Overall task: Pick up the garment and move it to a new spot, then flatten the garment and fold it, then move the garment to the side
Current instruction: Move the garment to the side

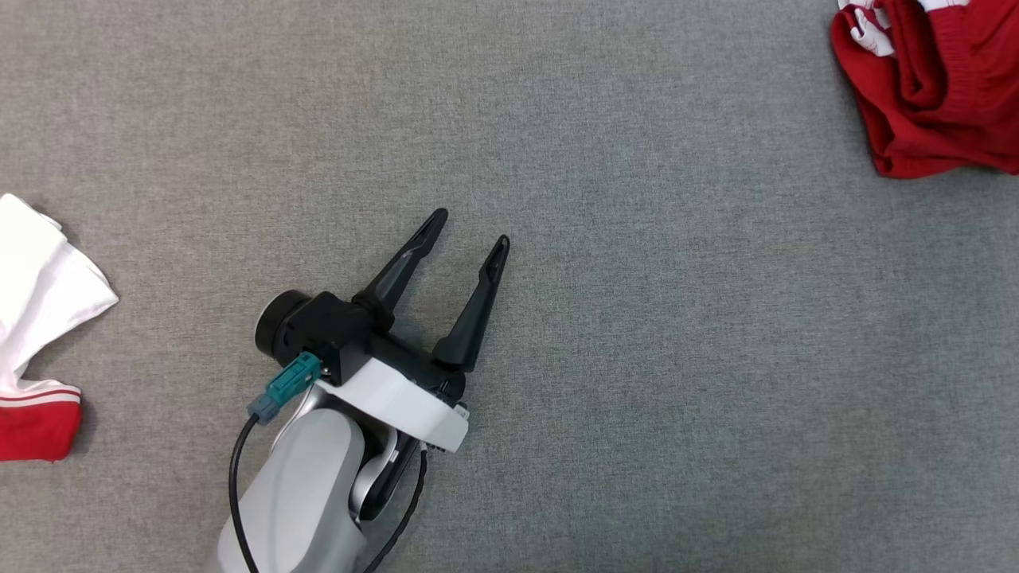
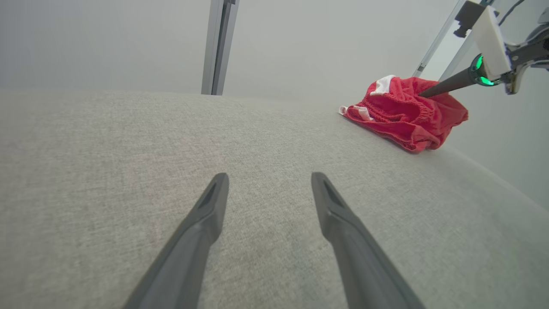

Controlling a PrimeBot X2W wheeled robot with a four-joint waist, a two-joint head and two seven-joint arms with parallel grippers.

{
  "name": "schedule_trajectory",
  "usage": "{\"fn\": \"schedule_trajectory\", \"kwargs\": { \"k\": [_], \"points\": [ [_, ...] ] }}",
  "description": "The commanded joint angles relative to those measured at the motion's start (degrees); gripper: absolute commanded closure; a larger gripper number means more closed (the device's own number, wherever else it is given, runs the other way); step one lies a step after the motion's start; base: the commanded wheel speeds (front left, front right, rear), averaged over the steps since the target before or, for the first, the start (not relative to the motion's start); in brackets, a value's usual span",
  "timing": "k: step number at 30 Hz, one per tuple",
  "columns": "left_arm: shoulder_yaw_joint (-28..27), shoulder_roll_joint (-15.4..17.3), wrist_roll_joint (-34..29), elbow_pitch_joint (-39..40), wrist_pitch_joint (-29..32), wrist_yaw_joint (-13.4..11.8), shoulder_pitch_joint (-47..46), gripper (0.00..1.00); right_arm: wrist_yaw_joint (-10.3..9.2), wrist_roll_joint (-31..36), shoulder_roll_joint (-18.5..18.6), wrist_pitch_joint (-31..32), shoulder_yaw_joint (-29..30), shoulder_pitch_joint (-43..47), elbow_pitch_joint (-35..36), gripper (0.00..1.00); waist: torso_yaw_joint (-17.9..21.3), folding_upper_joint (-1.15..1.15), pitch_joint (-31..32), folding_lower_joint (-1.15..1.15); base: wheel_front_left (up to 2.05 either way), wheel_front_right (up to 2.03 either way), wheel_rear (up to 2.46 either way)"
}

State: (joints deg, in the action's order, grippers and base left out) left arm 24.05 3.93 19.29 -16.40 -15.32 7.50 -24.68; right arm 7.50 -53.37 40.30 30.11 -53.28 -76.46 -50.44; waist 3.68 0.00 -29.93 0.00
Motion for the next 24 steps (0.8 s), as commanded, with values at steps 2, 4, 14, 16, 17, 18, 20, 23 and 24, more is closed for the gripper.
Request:
{"fn": "schedule_trajectory", "kwargs": {
  "k": [2,4,14,16,17,18,20,23,24],
  "points": [
    [-0.5,0.3,0.4,-0.8,0.2,0.0,1.5,0.0,0.0,1.1,-0.8,-1.6,-0.9,-0.8,-1.5,0.0,-0.2,0.0,1.3,0.0,0.0,0.0,0.0],
    [-0.6,0.2,0.5,-0.8,0.2,0.0,1.9,0.0,0.0,2.1,-1.0,-2.6,-1.7,-1.5,-2.4,0.0,-0.2,0.0,2.2,0.0,0.0,0.0,0.0],
    [-2.0,-0.1,1.5,-1.0,0.1,0.0,4.7,0.0,0.0,8.3,-3.7,-11.5,-5.6,-4.0,-4.4,0.0,0.9,0.0,9.3,0.0,0.0,0.0,0.0],
    [-3.6,0.0,1.6,-0.6,0.1,0.0,5.5,0.0,0.0,7.9,-4.2,-14.5,-5.8,-3.5,-3.1,0.0,1.2,0.0,11.2,0.0,0.0,0.0,0.0],
    [-4.6,0.1,1.7,-0.5,0.1,0.0,6.0,0.0,0.0,7.9,-4.4,-16.0,-6.1,-3.0,-2.5,0.0,1.3,0.0,12.3,0.0,0.0,0.0,0.0],
    [-4.6,0.1,1.7,-0.5,0.1,0.0,6.0,0.0,0.0,7.9,-4.4,-16.0,-6.1,-3.0,-2.5,0.0,1.3,0.0,12.3,0.0,0.0,0.0,0.0],
    [-6.7,0.4,1.6,0.1,0.1,-0.2,6.8,0.0,0.0,7.6,-4.5,-18.8,-6.7,-2.2,-0.8,0.0,1.4,0.0,14.1,0.0,0.0,0.0,0.0],
    [-9.8,1.0,1.1,1.3,0.1,-0.3,8.1,0.0,0.0,6.6,-4.4,-22.6,-6.9,-0.7,1.7,0.0,1.3,0.0,16.6,0.0,0.0,0.0,0.0],
    [-10.6,1.2,0.9,1.7,0.1,-0.4,8.5,0.0,0.0,5.9,-4.2,-23.8,-6.8,0.1,2.6,0.0,1.2,0.0,17.4,0.0,0.0,0.0,0.0]
  ]
}}
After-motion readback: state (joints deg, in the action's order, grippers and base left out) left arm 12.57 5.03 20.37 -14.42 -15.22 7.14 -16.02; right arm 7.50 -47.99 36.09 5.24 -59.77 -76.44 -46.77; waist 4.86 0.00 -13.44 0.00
